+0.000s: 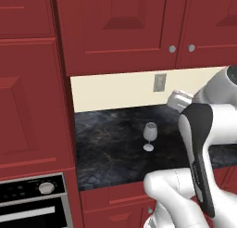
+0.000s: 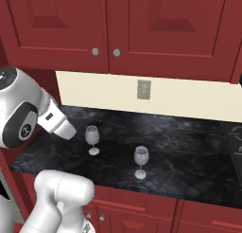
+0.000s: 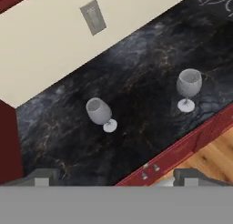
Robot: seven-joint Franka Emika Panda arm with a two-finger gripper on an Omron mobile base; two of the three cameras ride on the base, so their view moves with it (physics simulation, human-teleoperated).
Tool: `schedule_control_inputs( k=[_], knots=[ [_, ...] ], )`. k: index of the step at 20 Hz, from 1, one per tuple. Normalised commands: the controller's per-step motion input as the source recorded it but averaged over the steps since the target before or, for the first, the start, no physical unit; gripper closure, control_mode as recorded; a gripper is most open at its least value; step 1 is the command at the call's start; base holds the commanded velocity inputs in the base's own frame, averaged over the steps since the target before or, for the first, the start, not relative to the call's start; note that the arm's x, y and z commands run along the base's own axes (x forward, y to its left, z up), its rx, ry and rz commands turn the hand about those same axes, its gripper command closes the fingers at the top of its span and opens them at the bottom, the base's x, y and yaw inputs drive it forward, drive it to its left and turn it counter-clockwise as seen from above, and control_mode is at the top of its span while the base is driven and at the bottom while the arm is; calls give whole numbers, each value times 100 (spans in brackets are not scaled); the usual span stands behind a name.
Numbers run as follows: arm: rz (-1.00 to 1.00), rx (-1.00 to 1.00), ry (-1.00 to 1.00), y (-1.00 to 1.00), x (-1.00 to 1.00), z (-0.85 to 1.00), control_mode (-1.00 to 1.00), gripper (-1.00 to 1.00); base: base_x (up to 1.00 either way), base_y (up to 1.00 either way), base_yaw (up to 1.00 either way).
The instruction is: Retrieve the wine glasses from the counter and place one next to each plate.
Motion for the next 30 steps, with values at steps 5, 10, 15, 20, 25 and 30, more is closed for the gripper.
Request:
schedule_control_inputs(
  k=[5,10,15,20,25,30],
  knots=[
    [-32,15,-6,-11,-48,24,-100,-100,0,0,0],
    [-28,36,2,-36,-41,14,-100,-100,0,0,0],
    [-17,52,2,-44,-36,0,-100,-100,0,0,0],
    [-3,47,0,-39,-28,0,-100,-100,0,0,0],
    [-8,21,1,-33,-7,-18,-100,-100,0,0,0],
    [-20,22,4,-26,8,-39,-100,-100,0,0,0]
  ],
)
